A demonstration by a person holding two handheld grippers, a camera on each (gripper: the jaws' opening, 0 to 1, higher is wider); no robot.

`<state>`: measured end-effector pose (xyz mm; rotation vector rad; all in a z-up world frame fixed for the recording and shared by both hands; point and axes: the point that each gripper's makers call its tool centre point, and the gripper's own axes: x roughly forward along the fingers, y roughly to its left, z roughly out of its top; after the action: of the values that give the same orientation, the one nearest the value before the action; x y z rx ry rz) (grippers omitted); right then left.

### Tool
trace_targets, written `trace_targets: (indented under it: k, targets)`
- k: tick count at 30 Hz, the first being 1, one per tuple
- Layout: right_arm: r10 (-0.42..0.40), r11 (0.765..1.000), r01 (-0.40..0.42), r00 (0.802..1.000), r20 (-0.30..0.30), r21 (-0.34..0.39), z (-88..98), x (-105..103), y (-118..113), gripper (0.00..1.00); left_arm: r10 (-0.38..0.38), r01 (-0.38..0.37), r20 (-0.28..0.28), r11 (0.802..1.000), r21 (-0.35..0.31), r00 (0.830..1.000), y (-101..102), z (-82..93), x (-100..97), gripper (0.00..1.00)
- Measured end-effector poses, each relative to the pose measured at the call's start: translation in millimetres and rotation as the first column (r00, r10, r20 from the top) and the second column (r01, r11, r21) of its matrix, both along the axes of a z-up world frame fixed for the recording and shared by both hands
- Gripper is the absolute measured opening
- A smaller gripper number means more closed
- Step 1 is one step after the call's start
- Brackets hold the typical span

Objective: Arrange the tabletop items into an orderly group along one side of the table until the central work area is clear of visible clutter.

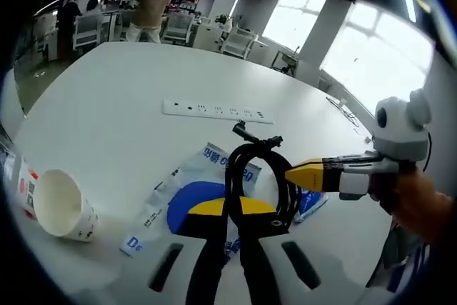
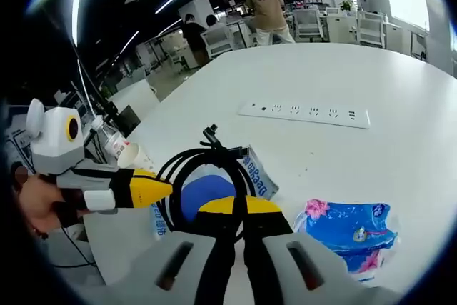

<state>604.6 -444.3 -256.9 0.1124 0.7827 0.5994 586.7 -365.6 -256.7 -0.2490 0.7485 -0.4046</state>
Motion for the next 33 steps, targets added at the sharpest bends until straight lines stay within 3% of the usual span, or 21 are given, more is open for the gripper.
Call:
trace_targets:
  k: [21, 33]
  targets:
    - [-0.024, 1.000, 0.024, 0.999, 0.022, 0.003, 22.8, -27, -24, 0.00, -0.057, 0.058, 0.028, 0.998, -0.013, 0.998, -25, 23.4, -22.1, 0.02]
    - [-0.052, 0.999, 0.052, 0.998, 0.024, 0.002, 27.9, -45, -43, 0.00, -0.098, 0.098, 0.028, 0.995, -0.018, 0.995, -43, 26.3, -36.6, 0.02]
